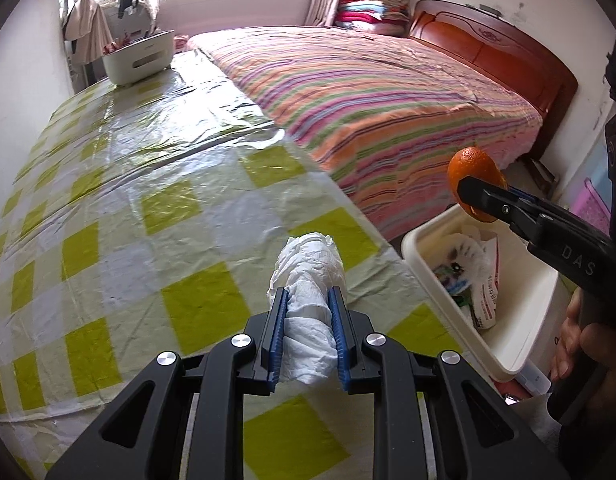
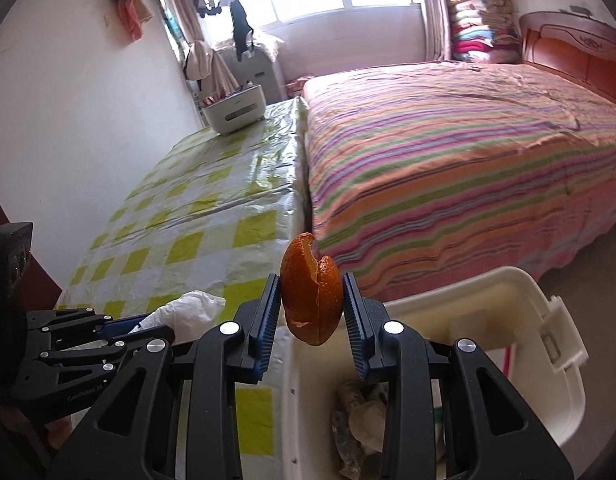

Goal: Collect trash
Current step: 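Carry the orange peel and the tissue over the cream bin with both tools, then lower the orange peel into the cream bin and open the right tool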

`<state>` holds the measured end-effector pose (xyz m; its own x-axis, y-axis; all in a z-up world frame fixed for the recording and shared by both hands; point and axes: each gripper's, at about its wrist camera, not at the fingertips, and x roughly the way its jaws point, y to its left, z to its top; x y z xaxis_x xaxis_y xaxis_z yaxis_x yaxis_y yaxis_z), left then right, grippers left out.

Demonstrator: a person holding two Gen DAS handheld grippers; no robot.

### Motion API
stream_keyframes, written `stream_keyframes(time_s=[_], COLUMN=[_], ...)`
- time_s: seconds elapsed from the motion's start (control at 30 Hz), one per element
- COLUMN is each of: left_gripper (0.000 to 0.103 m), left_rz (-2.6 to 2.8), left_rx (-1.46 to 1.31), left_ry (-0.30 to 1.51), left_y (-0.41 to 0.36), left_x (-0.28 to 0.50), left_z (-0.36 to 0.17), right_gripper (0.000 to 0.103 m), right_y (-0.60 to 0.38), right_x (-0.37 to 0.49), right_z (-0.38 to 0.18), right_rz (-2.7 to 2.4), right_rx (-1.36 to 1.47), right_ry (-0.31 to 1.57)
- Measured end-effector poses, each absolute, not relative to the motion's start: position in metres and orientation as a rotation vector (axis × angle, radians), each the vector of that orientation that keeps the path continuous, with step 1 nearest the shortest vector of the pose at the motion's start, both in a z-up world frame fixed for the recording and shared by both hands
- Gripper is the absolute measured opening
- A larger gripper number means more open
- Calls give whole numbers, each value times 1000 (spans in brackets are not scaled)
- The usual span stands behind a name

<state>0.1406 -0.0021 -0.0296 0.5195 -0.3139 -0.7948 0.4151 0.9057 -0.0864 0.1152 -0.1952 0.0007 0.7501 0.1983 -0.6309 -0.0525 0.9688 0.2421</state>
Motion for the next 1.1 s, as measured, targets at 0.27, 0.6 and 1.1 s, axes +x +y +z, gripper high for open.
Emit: stream_keyframes(time_s=[0.27,0.6,1.1], left_gripper=[21,21,21], left_rz=[-470,-500,-533], left_rx=[141,158,169], left_ry=[929,935,945], left_y=[-25,-47,-68], left_x=[137,133,127], left_z=[-30,-32,-34], right_gripper=[31,32,33], right_y=[-221,-248,-280], right_x=[99,85,69], right_z=[-2,-9,-22], right_rz=[98,50,-50], right_rx=[263,314,362], right_ry=[696,689,699])
